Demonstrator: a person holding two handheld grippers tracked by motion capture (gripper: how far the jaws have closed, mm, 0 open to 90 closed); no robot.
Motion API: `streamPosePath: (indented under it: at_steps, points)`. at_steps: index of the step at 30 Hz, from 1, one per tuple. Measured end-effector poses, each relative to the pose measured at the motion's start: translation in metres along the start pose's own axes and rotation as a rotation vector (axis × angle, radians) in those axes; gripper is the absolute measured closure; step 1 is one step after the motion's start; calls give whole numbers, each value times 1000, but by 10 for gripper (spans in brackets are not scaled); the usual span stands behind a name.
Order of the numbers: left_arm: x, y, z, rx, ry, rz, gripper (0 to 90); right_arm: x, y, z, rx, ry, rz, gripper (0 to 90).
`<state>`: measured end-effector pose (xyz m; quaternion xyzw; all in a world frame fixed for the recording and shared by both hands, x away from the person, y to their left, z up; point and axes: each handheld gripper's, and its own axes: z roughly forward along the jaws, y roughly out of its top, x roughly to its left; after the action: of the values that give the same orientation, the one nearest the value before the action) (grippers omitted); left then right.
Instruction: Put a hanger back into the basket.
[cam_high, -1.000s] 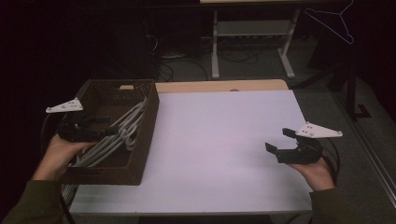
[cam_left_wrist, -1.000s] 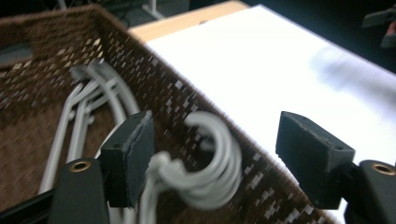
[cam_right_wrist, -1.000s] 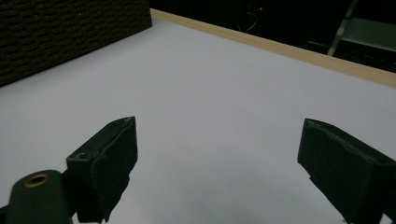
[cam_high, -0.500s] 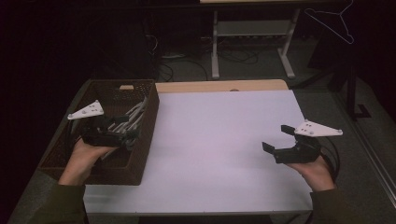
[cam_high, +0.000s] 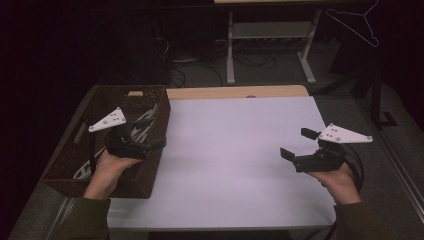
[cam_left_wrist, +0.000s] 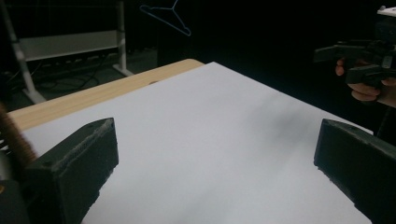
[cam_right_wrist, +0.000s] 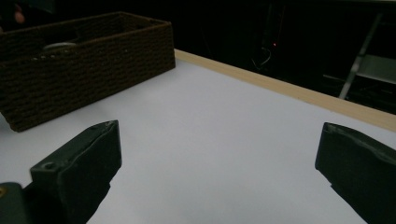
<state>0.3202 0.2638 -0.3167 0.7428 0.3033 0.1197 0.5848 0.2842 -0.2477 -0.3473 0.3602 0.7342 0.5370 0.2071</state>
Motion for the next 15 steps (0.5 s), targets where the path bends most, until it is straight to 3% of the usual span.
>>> streamPosePath:
  at_steps: [5, 9, 15]
  points:
    - [-8, -3, 11, -11, -23, 23, 0, -2, 3, -1, -29, 10, -8, 1]
    - [-10, -7, 15, -22, -47, 15, 0, -1, 4, -2, -48, 16, 1, 1]
    - [-10, -9, 15, -18, -59, 29, 0, -2, 5, -2, -59, 16, -7, 1]
